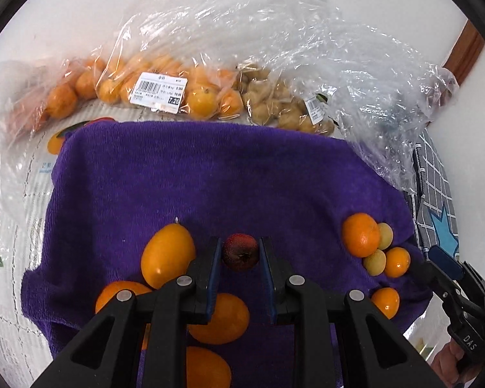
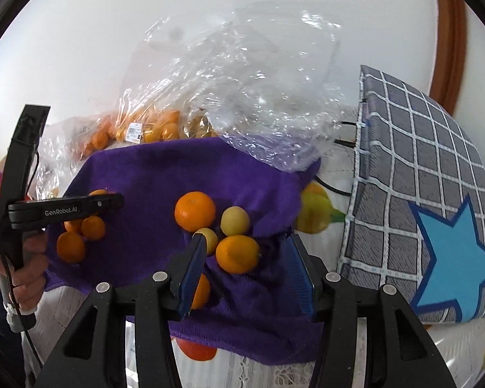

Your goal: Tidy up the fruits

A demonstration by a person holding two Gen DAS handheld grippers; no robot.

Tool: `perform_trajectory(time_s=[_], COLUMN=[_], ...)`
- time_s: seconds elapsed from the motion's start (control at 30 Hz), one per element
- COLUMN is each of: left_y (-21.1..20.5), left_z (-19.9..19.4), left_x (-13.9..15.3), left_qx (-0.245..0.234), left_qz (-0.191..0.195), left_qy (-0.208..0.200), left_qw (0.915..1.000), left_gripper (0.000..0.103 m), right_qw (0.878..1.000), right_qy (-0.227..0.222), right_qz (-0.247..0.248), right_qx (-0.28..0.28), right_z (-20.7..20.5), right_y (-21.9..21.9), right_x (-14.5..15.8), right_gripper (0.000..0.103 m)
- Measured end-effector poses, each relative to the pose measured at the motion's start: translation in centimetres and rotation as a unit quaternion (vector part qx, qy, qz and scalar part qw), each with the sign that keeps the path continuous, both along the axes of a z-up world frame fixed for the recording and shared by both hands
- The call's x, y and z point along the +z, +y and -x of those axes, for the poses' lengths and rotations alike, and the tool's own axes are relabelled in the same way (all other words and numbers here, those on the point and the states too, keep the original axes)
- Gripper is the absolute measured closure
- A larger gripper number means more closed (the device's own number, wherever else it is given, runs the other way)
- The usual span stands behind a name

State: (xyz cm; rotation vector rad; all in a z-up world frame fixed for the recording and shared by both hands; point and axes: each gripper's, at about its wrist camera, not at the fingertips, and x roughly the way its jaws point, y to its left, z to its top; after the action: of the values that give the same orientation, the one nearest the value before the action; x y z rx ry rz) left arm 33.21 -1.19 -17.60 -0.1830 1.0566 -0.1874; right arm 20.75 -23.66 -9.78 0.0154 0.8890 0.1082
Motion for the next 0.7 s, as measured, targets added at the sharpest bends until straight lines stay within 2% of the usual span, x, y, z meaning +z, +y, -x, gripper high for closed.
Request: perform_trajectory(time_s=[0.13,0.2,0.3,0.57,0.7], left_y=[0.2,0.4,0.5,0.6,0.7], left_z=[0.2,0.9,2.5,8.5,12.3], left_x=[0.2,1.1,2.7,7.2,9.0], left_qx=[0.006,0.008,0.008,0.009,0.020], left_qz=[0.001,0.010,0.011,0.006,0.008], left_qy=[0.012,0.007,-0.009,-0.054,-0.079], left_qw=[0.9999,0.9999,0.9999,0.9985,0.9966], left_gripper=[0.080,0.073,0.064,0.056,0.051], right_qw=[1.000,1.000,1.000,1.000,0.999], right_qy=[0.003,0.002,-0.001,-0.021,-0.009], right_qz=[-0.003,-0.001,-0.001,0.000,-0.005], right_qx=[-0.007,-0.007,-0.004,-0.015,-0.039], right_z=[0.6,1.1,2.2,6.5,8.7], right_y=[0.0,0.2,0.5,0.7,-0.1], right_x=[-0.1,0.2,1.1,4.6,5.9], right_gripper=[0.052,0.052,0.052,0.047,0.047])
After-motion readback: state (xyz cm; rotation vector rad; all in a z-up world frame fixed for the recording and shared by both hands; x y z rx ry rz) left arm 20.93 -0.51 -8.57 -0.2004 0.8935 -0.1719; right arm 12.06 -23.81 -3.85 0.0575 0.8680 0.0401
